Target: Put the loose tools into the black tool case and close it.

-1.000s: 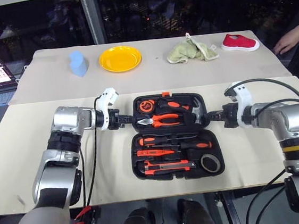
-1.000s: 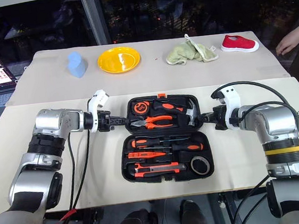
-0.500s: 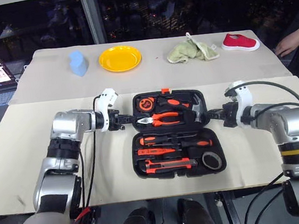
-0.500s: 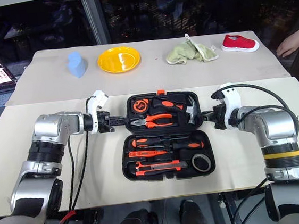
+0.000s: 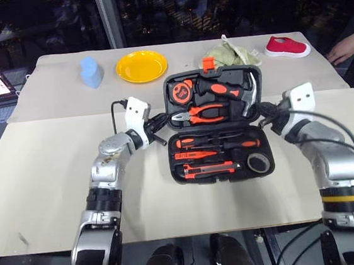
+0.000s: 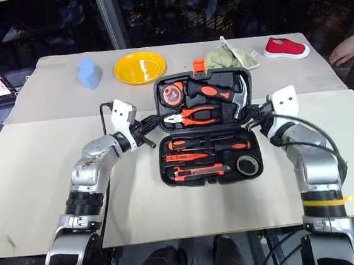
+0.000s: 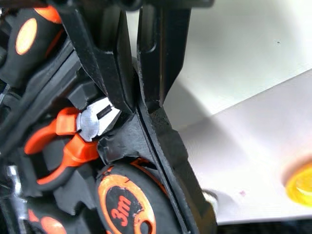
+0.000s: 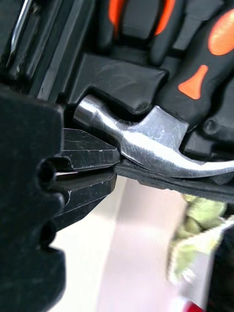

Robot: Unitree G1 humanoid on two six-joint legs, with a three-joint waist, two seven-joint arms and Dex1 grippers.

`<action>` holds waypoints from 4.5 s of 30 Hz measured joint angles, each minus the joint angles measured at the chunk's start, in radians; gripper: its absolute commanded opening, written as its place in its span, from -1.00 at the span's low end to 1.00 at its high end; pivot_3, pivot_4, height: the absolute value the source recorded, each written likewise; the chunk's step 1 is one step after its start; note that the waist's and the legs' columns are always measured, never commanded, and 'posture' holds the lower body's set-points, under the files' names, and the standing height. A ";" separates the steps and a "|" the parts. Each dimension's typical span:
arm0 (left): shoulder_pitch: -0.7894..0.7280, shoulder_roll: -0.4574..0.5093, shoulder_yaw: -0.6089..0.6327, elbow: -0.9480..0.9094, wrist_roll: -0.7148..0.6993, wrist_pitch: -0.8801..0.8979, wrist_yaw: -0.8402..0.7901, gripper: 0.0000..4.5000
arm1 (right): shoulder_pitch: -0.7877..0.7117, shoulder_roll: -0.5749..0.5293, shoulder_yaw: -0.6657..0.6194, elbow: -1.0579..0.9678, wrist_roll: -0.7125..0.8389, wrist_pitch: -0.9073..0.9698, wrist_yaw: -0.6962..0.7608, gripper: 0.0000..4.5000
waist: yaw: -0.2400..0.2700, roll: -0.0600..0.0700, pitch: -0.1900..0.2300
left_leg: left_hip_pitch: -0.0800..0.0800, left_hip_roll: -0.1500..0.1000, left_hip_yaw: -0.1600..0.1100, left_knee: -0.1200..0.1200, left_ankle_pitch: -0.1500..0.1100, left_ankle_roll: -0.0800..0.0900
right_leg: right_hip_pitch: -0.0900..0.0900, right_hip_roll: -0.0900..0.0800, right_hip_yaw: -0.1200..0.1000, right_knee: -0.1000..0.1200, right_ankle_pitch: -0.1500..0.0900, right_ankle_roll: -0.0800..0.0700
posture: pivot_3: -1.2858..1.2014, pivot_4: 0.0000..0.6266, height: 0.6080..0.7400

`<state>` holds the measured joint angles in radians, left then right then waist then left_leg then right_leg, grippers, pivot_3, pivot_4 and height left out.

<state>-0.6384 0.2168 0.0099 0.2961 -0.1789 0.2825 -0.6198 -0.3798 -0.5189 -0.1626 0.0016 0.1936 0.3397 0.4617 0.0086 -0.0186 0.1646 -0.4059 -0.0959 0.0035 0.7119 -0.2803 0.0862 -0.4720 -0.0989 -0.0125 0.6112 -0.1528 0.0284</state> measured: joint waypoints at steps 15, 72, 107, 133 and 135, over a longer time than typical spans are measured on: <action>0.146 -0.008 -0.044 -0.014 0.097 -0.327 0.083 -1.00 | 0.321 -0.034 0.040 -0.081 -0.217 -0.494 -0.031 -0.97 | -0.011 0.001 0.000 | 0.018 0.003 0.003 -0.002 0.000 0.000 | 0.015 0.002 0.005 -0.002 0.000 -0.001 | 0.03 -0.52 1.00; -0.345 0.182 -0.266 0.661 0.210 -0.406 -0.835 -0.87 | 0.600 -0.226 0.108 -0.508 0.123 0.169 0.102 -1.00 | 0.026 -0.008 -0.001 | 0.011 0.004 0.002 0.014 -0.008 0.012 | 0.018 0.000 0.000 -0.015 0.006 0.007 | 0.03 -0.52 1.00; -0.372 -0.109 -0.529 0.361 0.238 -0.348 -0.682 -0.87 | 0.976 -0.173 -0.327 -0.834 0.454 0.362 0.201 -1.00 | 0.025 0.001 -0.007 | 0.036 0.006 -0.001 0.014 -0.020 0.020 | 0.049 -0.008 0.002 -0.019 -0.008 0.024 | 0.03 -0.52 1.00; -0.379 -0.118 -0.495 0.380 0.237 -0.324 -0.657 -0.87 | 0.706 -0.200 -0.061 -0.650 0.318 0.390 0.126 -1.00 | 0.029 0.001 -0.007 | 0.033 0.005 -0.001 0.013 -0.021 0.021 | 0.047 -0.008 -0.001 -0.019 -0.009 0.023 | 0.03 -0.52 1.00; -0.379 -0.118 -0.495 0.376 0.237 -0.323 -0.657 -0.87 | 0.744 -0.201 -0.056 -0.659 0.318 0.391 0.129 -1.00 | 0.029 0.001 -0.007 | 0.032 0.005 -0.001 0.012 -0.021 0.021 | 0.047 -0.008 0.000 -0.020 -0.009 0.023 | 0.03 -0.52 1.00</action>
<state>-1.0173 0.0987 -0.4853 0.6724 0.0579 -0.0400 -1.2770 0.3637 -0.7202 -0.2186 -0.6578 0.5119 0.7311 0.5907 0.0381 -0.0171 0.1573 -0.3739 -0.0905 0.0024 0.7242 -0.3011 0.1071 -0.4251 -0.1073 -0.0129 0.5916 -0.1616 0.0512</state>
